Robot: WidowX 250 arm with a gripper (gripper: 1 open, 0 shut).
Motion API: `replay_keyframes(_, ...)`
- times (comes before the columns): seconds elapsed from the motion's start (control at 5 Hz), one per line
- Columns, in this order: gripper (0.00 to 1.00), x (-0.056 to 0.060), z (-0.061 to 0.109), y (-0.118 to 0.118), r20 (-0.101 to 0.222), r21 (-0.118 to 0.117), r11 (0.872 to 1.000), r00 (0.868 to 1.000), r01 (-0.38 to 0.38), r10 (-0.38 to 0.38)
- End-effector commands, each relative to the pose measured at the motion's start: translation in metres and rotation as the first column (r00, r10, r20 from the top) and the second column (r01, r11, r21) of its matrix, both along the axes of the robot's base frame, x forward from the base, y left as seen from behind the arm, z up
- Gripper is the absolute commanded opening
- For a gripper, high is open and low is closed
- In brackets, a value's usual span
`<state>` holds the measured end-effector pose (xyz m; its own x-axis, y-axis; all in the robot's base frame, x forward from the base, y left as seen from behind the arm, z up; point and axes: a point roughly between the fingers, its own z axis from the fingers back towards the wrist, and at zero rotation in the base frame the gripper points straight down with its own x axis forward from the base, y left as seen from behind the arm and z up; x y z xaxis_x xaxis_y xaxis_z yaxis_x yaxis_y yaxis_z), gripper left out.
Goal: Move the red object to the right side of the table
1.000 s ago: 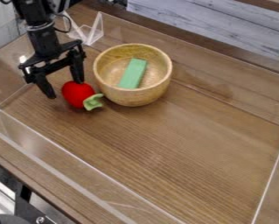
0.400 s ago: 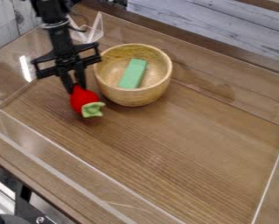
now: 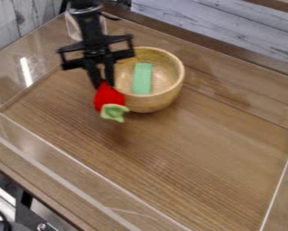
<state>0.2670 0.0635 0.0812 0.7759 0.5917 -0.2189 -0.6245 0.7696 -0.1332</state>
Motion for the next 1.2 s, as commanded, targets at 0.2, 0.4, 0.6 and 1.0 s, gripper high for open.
replay_keyframes(0.2, 0.0, 0.0, 0.017, -0.042, 0.081, -0.008, 0.976, 0.973, 0.219, -0.218)
replay_keyframes(0.4, 0.0, -0.009, 0.014, -0.061, 0.092, -0.013, 0.963, 0.959, 0.269, -0.266)
replay_keyframes(0.6, 0.0, -0.016, 0.008, -0.078, 0.101, -0.015, 0.957, 0.953, 0.29, -0.287)
replay_keyframes(1.0, 0.0, -0.017, 0.013, -0.085, 0.131, -0.022, 0.936, 0.929, 0.352, -0.347)
